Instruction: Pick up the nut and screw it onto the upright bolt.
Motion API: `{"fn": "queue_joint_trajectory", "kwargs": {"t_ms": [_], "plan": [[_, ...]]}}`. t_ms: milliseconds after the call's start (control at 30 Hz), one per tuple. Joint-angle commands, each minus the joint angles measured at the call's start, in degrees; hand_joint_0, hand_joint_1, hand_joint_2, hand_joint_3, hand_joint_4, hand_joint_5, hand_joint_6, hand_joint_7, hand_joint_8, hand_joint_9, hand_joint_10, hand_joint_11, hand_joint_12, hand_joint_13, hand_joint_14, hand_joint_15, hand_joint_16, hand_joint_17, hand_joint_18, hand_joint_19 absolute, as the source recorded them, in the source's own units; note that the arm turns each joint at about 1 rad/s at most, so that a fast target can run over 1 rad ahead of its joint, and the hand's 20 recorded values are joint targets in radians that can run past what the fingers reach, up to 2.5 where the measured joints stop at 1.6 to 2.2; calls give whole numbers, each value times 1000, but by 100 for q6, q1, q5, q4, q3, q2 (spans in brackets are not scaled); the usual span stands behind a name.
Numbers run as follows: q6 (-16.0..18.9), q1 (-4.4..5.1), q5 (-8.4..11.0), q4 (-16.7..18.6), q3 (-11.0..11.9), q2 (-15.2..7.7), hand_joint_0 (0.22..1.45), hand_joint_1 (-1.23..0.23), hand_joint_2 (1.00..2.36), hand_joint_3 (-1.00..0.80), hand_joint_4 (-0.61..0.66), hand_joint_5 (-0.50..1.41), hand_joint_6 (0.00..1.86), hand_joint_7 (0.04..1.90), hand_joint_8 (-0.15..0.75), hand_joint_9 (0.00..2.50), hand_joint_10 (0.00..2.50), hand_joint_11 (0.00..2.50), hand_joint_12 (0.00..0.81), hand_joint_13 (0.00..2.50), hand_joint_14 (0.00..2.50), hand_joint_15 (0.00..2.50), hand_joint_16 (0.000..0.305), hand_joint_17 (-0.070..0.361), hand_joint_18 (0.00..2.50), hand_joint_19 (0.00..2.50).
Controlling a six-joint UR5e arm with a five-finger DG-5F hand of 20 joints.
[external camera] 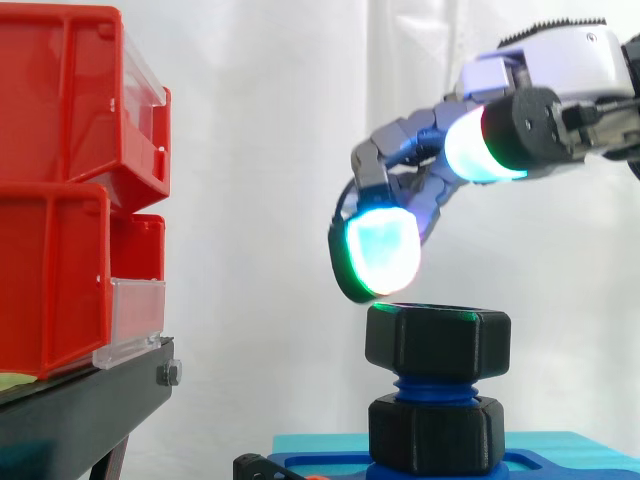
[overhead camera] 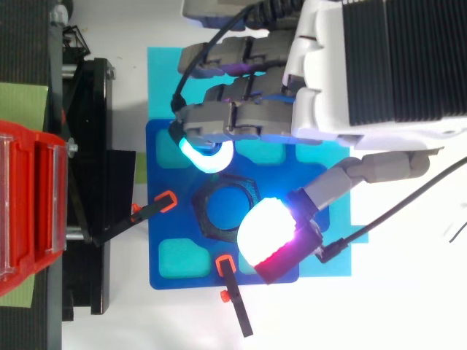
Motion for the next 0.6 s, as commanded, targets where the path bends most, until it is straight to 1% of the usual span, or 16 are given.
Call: {"fn": "queue_joint_trajectory", "kwargs": {"t_ms": [0, 100, 267, 433, 467, 500, 533, 567], "plan": [[-4, 28, -1, -110, 165, 6, 523, -175, 1000, -500, 263, -96, 504, 1042, 266, 716, 0, 0, 296, 548, 0, 0, 27, 61, 139, 0], [-4, 36, 16, -101, 165, -3, 521, -172, 1000, -500, 262, -103, 504, 976, 264, 716, 0, 0, 300, 539, 0, 0, 28, 62, 134, 0], [5, 107, 16, -22, 138, -3, 519, -169, 1000, -500, 249, -111, 503, 893, 258, 705, 0, 0, 301, 521, 0, 0, 29, 65, 121, 0], [5, 212, 86, 189, 15, -3, 517, -165, 1000, -500, 227, -114, 503, 833, 251, 693, 0, 0, 305, 506, 0, 0, 30, 67, 104, 0], [5, 282, 148, 277, -46, -3, 517, -164, 1000, -500, 230, -114, 503, 833, 252, 693, 0, 0, 306, 506, 0, 0, 30, 67, 102, 0], [5, 309, 166, 304, -81, -3, 516, -162, 1000, -500, 223, -115, 503, 820, 251, 690, 0, 0, 306, 498, 0, 0, 30, 67, 98, 0], [5, 353, 209, 383, -169, -3, 516, -161, 1000, -500, 230, -116, 503, 822, 250, 688, 0, 0, 307, 495, 0, 0, 30, 67, 93, 0], [5, 370, 236, 418, -204, -3, 516, -161, 1000, -500, 229, -116, 503, 822, 250, 688, 0, 0, 307, 492, 0, 0, 30, 68, 92, 0]]}}
